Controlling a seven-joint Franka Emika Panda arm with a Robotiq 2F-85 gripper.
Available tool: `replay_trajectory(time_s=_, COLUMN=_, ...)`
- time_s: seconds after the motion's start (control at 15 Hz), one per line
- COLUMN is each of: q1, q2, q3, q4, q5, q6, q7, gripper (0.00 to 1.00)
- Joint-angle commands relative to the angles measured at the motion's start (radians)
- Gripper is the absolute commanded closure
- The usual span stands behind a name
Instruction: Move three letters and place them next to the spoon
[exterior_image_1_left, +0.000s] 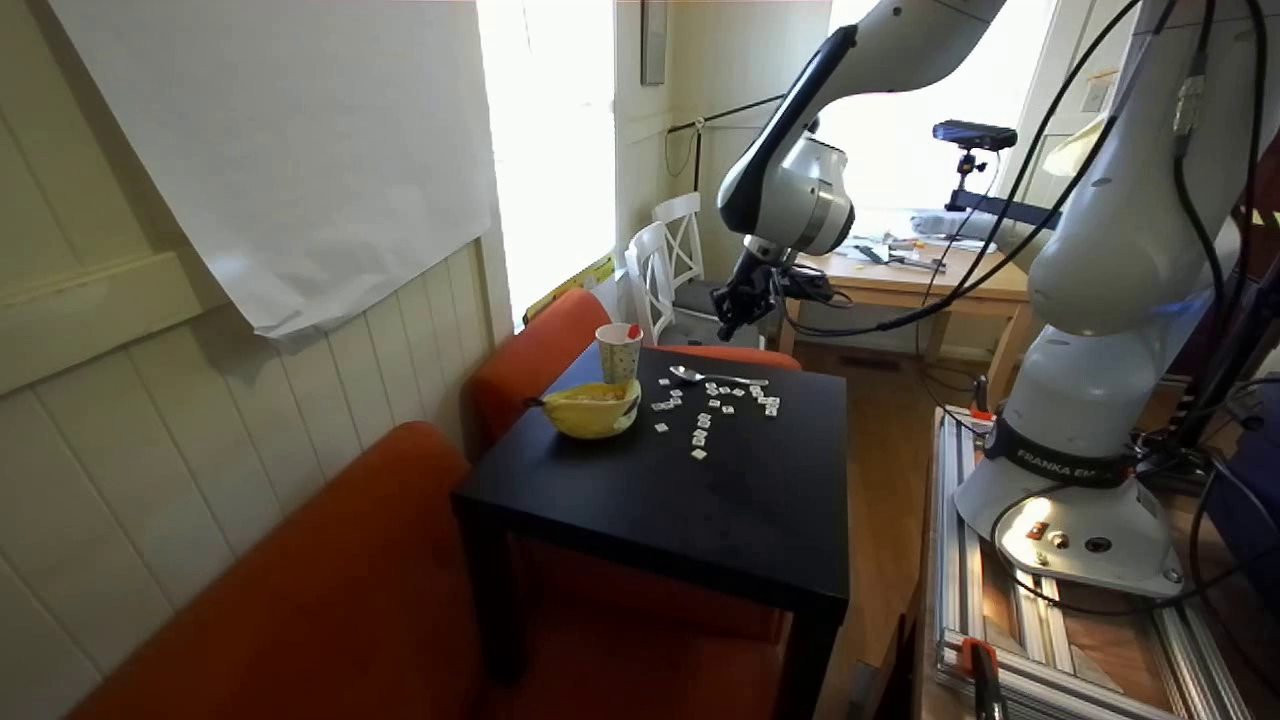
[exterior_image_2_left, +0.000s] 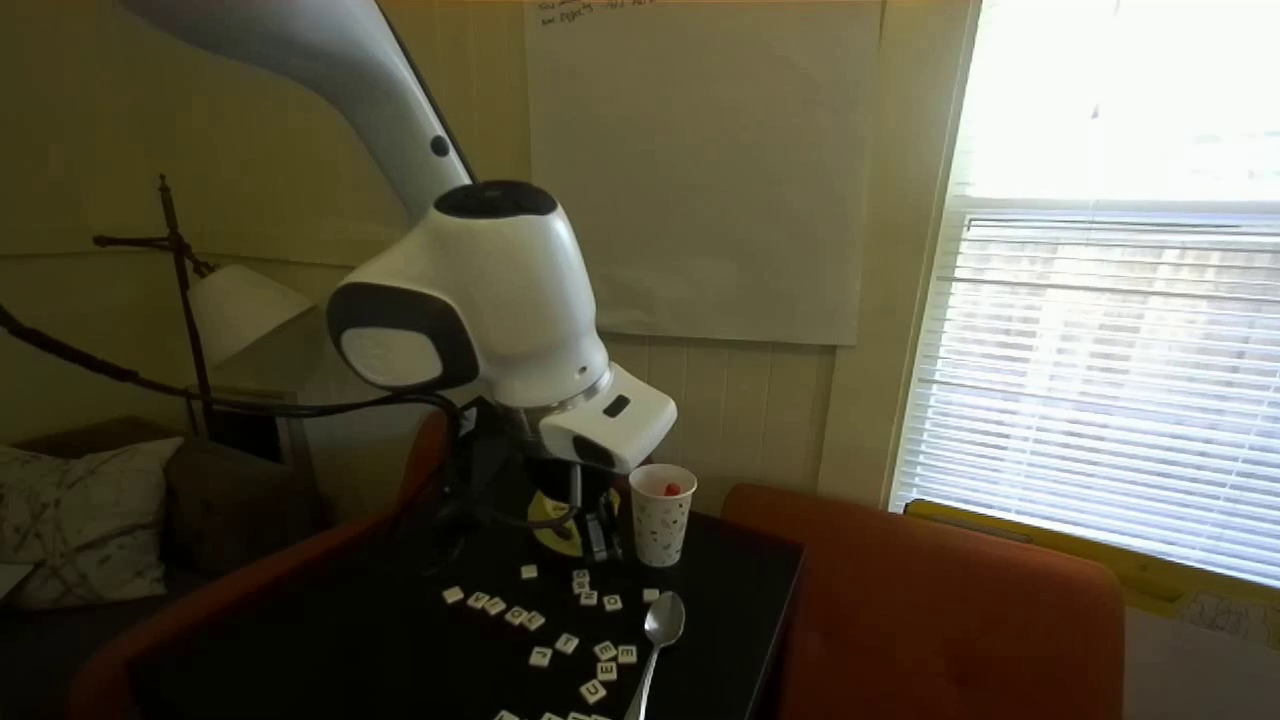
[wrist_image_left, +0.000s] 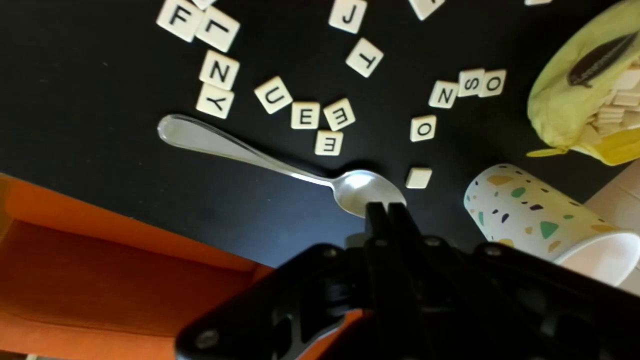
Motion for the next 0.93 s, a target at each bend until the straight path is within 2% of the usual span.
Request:
replay_trajectory(time_s=0.0, q1=-0.001, q2=-0.139, q3=-0.021, q4=-0.127, q5=-0.083, q6=-0.03, q7=0.021, gripper=0.62)
replay_trajectory(time_s=0.13, q1=-0.009, q2=-0.187, q3=-0.026, q4=-0.175, q5=-0.157, q6=-0.066, q7=0.04, gripper=0.48)
replay_trajectory(time_s=0.2, q1=-0.024, q2=-0.125, q3=-0.026, q4=-0.105, q5=-0.18, q6=-0.077, q7=0.021, gripper=0.42)
replay_trajectory(time_s=0.53, q1=-0.036, q2=-0.196, q3=0.01, q4=-0.105, q5=-0.25, q6=-0.095, q7=0.106, gripper=0.05)
replay_trajectory(time_s=0.6, q1=-0.041, q2=-0.209, q3=0.022, q4=-0.107, q5=-0.261, q6=-0.089, q7=0.133, gripper=0.01)
replay_trajectory(time_s=0.67, q1=-0.016, q2=-0.165, q3=-0.002, q4=-0.102, q5=-0.212, q6=-0.062, q7=0.07, gripper=0.0)
replay_trajectory(time_s=0.73, q1=-0.015, q2=-0.17, q3=0.001, q4=-0.101, q5=-0.214, q6=-0.062, q7=0.075, gripper=0.1)
replay_trajectory(time_s=0.8, q1=-0.015, q2=-0.17, q3=0.001, q4=-0.102, q5=-0.214, q6=-0.062, q7=0.075, gripper=0.02)
replay_trajectory(time_s=0.87, q1=-0.015, q2=-0.169, q3=0.0, q4=-0.103, q5=-0.214, q6=-0.062, q7=0.075, gripper=0.0)
